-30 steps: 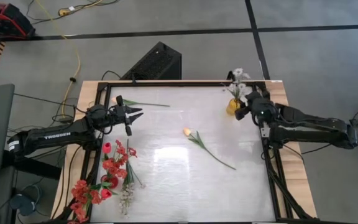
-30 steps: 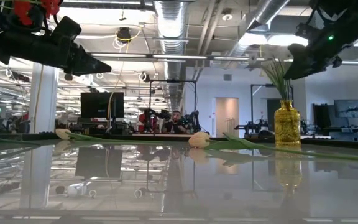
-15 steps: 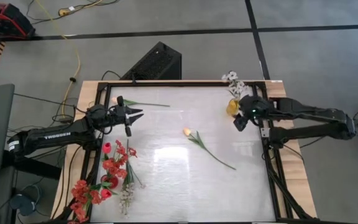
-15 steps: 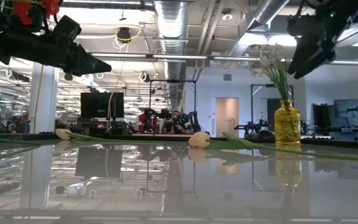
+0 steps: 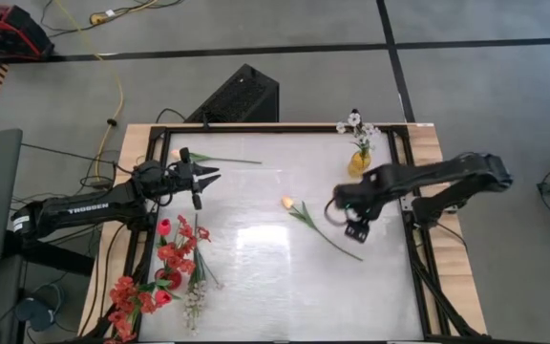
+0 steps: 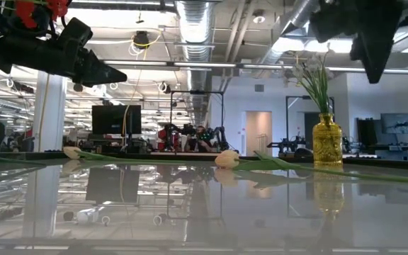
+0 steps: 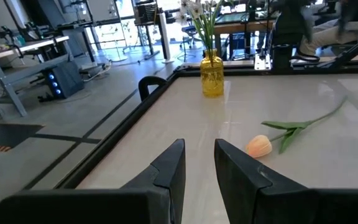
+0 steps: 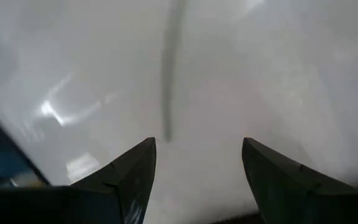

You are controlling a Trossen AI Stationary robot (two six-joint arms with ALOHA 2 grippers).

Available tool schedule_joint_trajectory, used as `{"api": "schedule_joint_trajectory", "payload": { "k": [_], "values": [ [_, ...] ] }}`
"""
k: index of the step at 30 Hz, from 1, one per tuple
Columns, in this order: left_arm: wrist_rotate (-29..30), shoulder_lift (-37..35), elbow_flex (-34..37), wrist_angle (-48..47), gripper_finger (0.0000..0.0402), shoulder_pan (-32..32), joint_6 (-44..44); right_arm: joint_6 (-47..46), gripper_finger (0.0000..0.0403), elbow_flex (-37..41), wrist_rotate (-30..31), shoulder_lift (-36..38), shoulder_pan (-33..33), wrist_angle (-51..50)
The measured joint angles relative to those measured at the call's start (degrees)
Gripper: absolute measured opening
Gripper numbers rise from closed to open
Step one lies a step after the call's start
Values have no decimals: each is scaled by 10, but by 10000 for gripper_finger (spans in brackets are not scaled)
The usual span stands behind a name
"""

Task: Sort flowers into vase by color
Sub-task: Put the white flowers into the yellow vase

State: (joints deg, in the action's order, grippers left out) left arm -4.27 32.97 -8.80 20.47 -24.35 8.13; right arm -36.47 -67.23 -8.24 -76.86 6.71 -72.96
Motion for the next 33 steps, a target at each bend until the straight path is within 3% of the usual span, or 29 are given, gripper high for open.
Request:
{"api": "schedule_joint_trajectory", "payload": {
  "k": [8, 18, 23, 25, 30, 33],
  "values": [
    [0, 0, 0, -6, 75, 0, 7, 205, 265, -10, -4, -137, 69, 268],
    [1, 0, 0, -6, 75, 0, -7, 562, 265, -10, 28, -307, 61, 721],
    [5, 0, 0, -6, 75, 0, -14, 673, 265, -16, 60, -385, 46, 931],
    [7, 0, 0, -5, 75, 0, -22, 692, 265, -46, 58, -417, 37, 961],
    [52, 0, -1, -7, 75, 0, -33, 719, 265, -174, 23, -500, 11, 892],
    [52, 0, -36, -103, 75, 0, -20, 744, 265, -241, 21, -531, 4, 811]
  ]
}}
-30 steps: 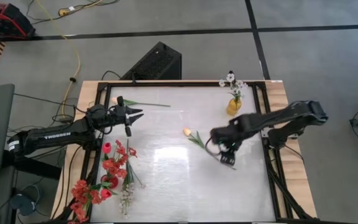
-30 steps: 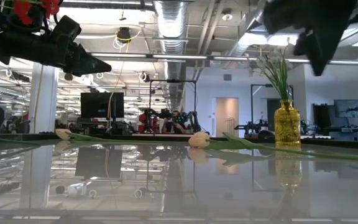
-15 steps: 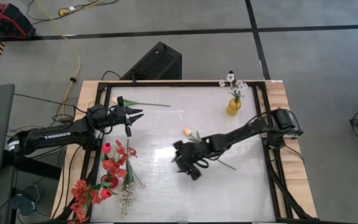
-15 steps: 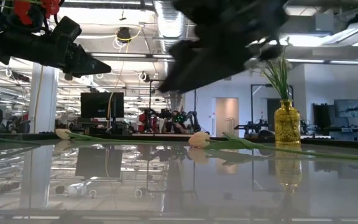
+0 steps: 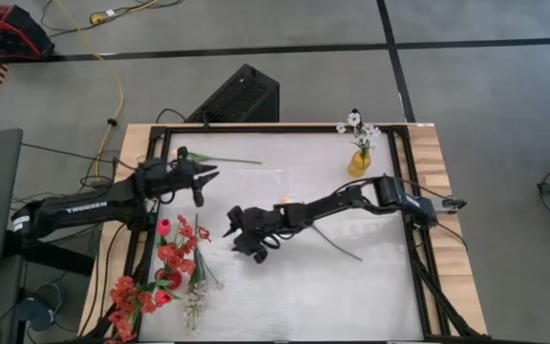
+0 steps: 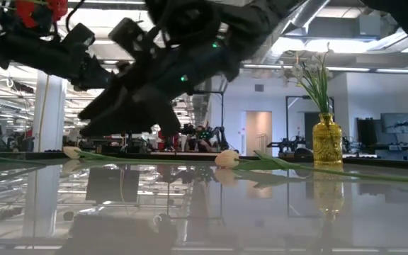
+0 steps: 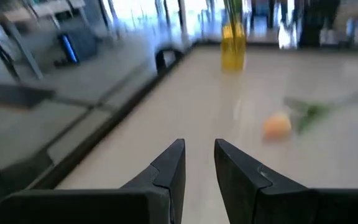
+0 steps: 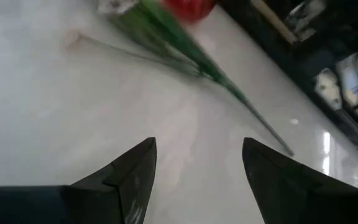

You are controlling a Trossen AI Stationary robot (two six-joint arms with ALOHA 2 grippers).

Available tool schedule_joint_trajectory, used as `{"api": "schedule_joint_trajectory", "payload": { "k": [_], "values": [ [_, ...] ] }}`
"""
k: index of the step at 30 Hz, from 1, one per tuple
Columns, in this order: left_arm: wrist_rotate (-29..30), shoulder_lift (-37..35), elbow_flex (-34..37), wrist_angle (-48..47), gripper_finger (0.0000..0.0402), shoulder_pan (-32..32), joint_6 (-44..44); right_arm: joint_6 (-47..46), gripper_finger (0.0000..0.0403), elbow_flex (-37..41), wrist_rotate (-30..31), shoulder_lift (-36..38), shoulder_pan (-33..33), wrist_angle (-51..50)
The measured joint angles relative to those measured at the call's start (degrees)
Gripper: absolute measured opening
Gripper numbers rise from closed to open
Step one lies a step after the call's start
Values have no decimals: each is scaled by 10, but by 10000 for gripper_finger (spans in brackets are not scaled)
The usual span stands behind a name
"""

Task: Sort flowers into vase by color
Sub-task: Put the white flowers into the yellow vase

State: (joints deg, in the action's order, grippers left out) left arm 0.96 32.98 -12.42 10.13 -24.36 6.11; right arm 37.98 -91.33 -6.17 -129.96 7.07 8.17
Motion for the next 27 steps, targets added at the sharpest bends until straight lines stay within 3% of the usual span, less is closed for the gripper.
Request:
{"api": "schedule_joint_trajectory", "payload": {
  "k": [3, 9, 15, 17, 21, 27],
  "values": [
    [25, 10, -79, -152, 75, 0, -1, 11, 265, -40, 0, 3, 2, -86],
    [66, 50, -269, -381, 75, -8, -106, -1, 265, -46, 1, 44, 5, -213],
    [20, 131, -437, -602, 75, -6, -150, -46, 265, -47, 1, 87, 13, -343],
    [-4, 165, -481, -684, 76, -2, -89, -52, 265, -46, 1, 97, 20, -405],
    [-17, 233, -548, -785, 85, 11, 117, -70, 265, -46, 1, 118, 42, -503],
    [-44, 320, -556, -869, 103, 45, 355, -177, 265, -46, 1, 143, 81, -578]
  ]
}}
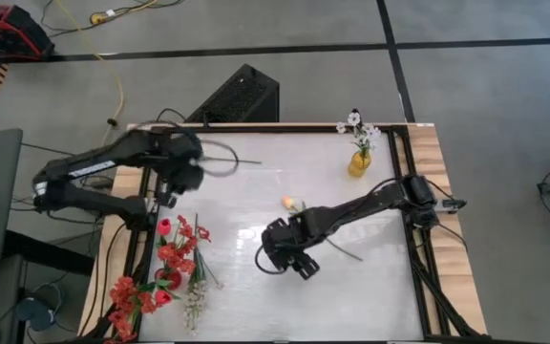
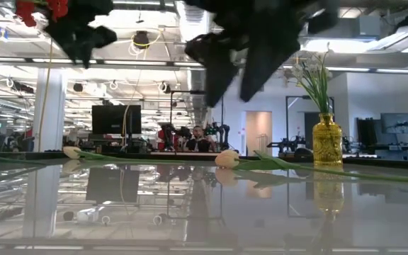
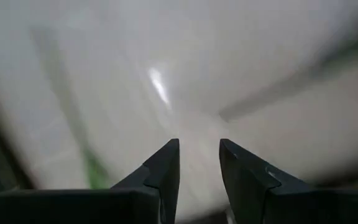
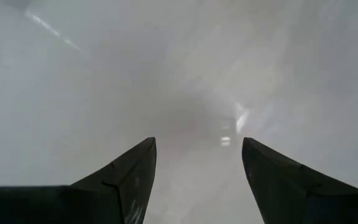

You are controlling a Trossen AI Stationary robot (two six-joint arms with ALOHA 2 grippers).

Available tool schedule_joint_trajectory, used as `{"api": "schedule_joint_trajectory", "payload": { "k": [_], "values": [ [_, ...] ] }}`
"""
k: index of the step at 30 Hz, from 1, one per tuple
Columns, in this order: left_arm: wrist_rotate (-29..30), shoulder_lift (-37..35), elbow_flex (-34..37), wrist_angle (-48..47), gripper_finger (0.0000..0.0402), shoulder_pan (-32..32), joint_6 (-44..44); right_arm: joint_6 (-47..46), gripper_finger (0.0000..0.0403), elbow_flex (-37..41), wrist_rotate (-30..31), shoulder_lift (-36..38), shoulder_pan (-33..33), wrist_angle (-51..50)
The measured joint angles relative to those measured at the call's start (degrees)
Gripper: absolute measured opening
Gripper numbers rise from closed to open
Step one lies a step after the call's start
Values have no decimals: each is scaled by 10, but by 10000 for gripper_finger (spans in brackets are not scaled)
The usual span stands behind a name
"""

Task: Sort flowers into vase by color
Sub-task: Put the white flowers into the yellow vase

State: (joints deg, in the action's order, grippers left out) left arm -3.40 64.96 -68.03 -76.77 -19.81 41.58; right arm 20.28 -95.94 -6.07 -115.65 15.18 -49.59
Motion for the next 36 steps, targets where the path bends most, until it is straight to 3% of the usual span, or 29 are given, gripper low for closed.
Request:
{"api": "schedule_joint_trajectory", "payload": {
  "k": [4, 8, 11, 19, 26, 31, 36],
  "values": [
    [9, 58, 0, -72, 103, 37, 51, -70, 265, 0, 0, 3, 28, -27],
    [-7, 87, 0, -65, 87, 85, 37, -113, 265, 4, 0, 2, 48, -42],
    [31, 92, 0, -59, 72, 117, 58, -134, 265, 9, 1, 2, 55, -41],
    [43, 12, 6, 6, 33, 86, 70, -164, 265, 9, 13, 1, 63, -39],
    [76, -34, 114, 87, 8, 110, 86, -160, 265, 9, 18, 1, 66, -39],
    [51, -29, 170, 106, 28, 116, 64, -162, 265, 9, 19, 1, 64, -38],
    [17, -16, 197, 110, 92, 122, 54, -162, 265, 9, 17, 1, 54, -34]
  ]
}}
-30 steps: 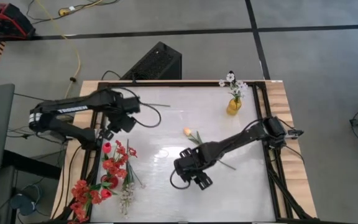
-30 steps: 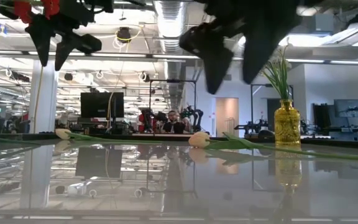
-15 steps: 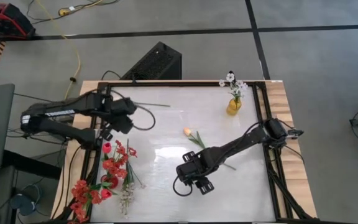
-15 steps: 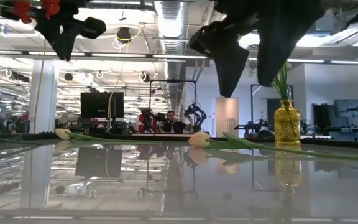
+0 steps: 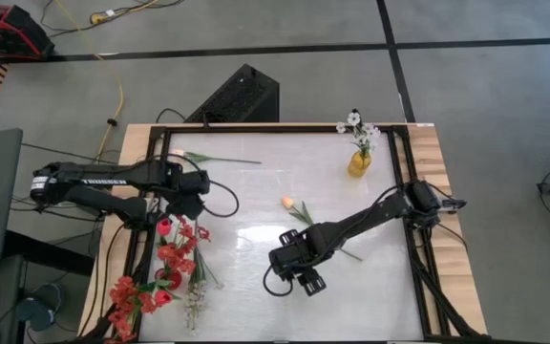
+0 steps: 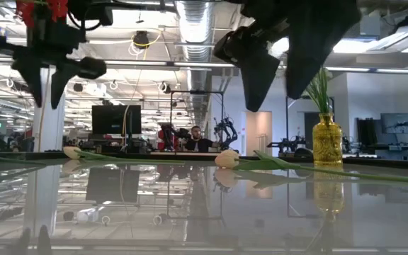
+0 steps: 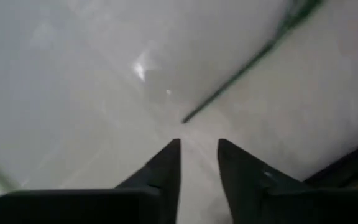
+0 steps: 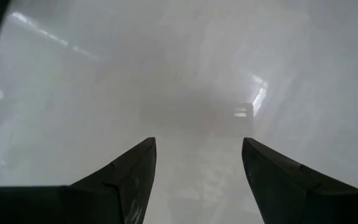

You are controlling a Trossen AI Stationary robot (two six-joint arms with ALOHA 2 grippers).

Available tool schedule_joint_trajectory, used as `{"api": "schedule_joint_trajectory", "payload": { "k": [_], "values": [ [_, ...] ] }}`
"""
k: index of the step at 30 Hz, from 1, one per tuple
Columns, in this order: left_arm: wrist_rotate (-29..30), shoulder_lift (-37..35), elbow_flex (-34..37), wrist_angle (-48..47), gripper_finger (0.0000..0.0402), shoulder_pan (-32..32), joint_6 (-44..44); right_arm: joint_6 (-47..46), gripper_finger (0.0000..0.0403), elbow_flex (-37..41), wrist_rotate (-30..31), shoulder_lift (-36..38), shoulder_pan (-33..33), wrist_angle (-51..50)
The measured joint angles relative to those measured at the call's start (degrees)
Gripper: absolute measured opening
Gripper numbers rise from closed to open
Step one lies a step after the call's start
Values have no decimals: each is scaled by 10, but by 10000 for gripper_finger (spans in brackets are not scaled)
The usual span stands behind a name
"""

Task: Sort flowers into vase by color
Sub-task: Put the white flowers into the yellow vase

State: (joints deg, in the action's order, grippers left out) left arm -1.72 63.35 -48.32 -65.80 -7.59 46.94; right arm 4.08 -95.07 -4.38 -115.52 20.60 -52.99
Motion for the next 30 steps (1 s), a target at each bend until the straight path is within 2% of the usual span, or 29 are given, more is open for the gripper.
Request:
{"api": "schedule_joint_trajectory", "payload": {
  "k": [5, 9, 20, 25, 27, 30],
  "values": [
    [5, 26, 28, 0, 164, 23, 58, 2, 265, 0, 0, 0, -13, 1],
    [9, 49, 49, 36, 190, 45, 74, 2, 265, 0, 0, 0, -17, 1],
    [9, 108, 92, 130, 192, 144, 78, 5, 265, 0, 0, 0, -16, 0],
    [21, 129, 113, 178, 192, 169, 87, 9, 265, 0, 0, 0, -16, 0],
    [23, 138, 113, 177, 185, 172, 94, 9, 265, 0, -1, 0, -16, -1],
    [15, 147, 113, 176, 153, 172, 99, 8, 265, 0, -1, 0, -16, -1]
  ]
}}
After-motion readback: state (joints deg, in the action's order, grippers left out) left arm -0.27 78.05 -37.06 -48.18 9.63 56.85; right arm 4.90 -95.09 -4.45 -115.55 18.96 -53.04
